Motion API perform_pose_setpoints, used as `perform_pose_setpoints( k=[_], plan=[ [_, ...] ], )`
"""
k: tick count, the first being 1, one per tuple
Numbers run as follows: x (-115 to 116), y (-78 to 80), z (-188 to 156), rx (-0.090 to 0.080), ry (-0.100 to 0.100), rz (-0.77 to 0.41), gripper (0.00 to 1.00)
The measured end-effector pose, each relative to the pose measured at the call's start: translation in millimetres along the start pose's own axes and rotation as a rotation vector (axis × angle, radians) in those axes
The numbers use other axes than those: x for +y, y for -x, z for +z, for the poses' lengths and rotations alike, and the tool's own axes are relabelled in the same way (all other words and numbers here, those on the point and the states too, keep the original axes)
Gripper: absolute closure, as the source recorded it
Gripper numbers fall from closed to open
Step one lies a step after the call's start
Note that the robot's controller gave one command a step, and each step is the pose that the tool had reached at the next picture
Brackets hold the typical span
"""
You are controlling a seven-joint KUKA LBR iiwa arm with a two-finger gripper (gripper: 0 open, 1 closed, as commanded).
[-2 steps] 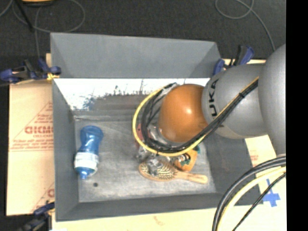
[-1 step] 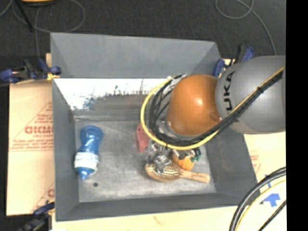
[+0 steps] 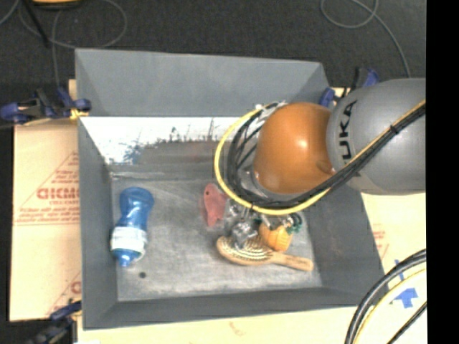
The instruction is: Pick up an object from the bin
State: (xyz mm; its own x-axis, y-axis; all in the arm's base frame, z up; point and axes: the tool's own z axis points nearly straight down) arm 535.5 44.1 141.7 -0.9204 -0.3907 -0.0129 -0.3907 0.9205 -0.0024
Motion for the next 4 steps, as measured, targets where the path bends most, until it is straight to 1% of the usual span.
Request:
perform_pose_setpoints(
  k=[1,2,3,4],
  plan=[
    [18,-1.8,14,0.010,0.003,-0.021,0.00],
    [18,-1.7,14,0.010,0.005,-0.020,0.00],
    [21,0.2,68,0.000,0.004,-0.052,1.00],
    [21,0.2,68,0.001,0.004,-0.051,1.00]
  ],
)
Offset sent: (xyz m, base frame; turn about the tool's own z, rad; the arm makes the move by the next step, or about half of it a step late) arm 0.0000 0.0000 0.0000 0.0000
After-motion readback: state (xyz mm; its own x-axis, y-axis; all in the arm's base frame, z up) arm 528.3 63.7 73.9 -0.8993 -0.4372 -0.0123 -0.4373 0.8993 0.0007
